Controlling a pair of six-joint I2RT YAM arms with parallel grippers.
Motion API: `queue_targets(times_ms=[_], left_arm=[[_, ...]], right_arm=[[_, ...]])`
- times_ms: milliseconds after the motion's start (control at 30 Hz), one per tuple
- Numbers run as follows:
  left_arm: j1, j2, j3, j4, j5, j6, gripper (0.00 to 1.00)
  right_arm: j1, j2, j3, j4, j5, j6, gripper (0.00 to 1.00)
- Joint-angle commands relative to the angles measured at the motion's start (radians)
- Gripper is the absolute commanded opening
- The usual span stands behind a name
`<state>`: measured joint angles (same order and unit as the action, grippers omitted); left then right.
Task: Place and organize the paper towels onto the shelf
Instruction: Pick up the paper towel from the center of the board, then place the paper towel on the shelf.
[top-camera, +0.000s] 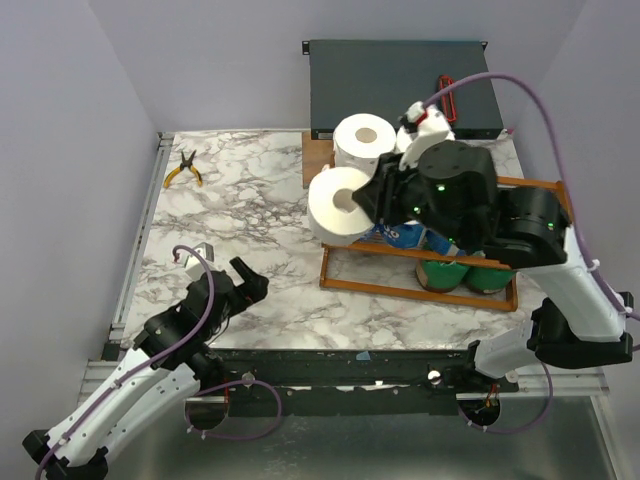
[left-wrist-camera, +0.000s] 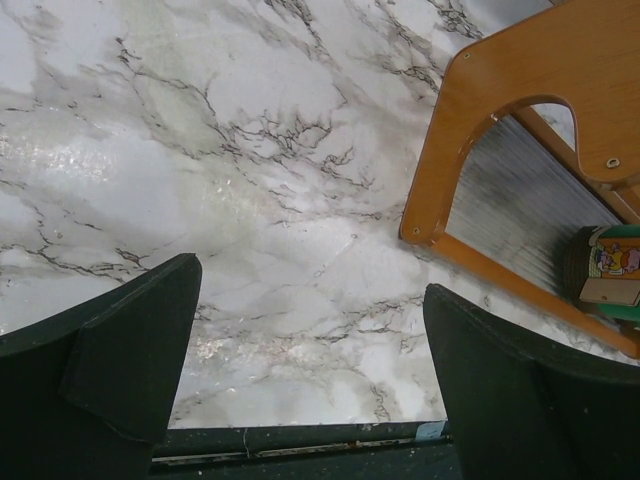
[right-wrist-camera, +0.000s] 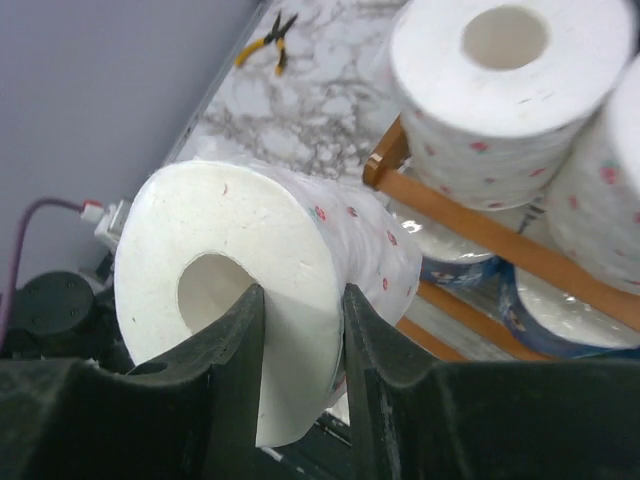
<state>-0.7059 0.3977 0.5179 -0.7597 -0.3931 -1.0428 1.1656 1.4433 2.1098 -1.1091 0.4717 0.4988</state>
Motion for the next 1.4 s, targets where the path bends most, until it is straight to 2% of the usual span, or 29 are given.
queue_targets(times_ms=[0,133,333,467,733,867,1000,1167,1367], left_arm=[[0.009,0.018,0.018,0.054,0.018,0.024,0.99],[0.011,0.039,0.014,0.079,0.034,0.032,0.99],[0.011,0.054,0.000,0.108,0.059,0.033,0.98],[0.013,0.053,-0.008,0.112,0.068,0.034,0.98],[0.016,0.061,-0.018,0.137,0.089,0.035,0.99],[0.017,0.074,-0.024,0.155,0.102,0.036,0.98],[0.018,0.086,-0.038,0.183,0.126,0.035,0.99],[0.018,0.119,-0.054,0.224,0.160,0.035,0.99],[0.018,0.159,-0.053,0.249,0.183,0.050,0.98]], right_arm=[[0.006,-0.018,0.173,-0.084,0.236,0.026,0.10],[0.005,-0.046,0.229,-0.074,0.328,0.041,0.08],[0.005,-0.184,0.102,0.059,0.491,0.048,0.06],[0.005,-0.262,0.065,0.125,0.545,0.034,0.06],[0.006,-0.274,0.163,0.034,0.641,0.049,0.06],[0.005,-0.332,0.088,0.049,0.763,0.073,0.07],[0.006,-0.391,-0.003,0.117,0.910,0.020,0.09],[0.006,-0.452,-0.136,0.258,1.000,-0.067,0.09],[0.006,-0.464,-0.214,0.334,1.045,-0.121,0.10]])
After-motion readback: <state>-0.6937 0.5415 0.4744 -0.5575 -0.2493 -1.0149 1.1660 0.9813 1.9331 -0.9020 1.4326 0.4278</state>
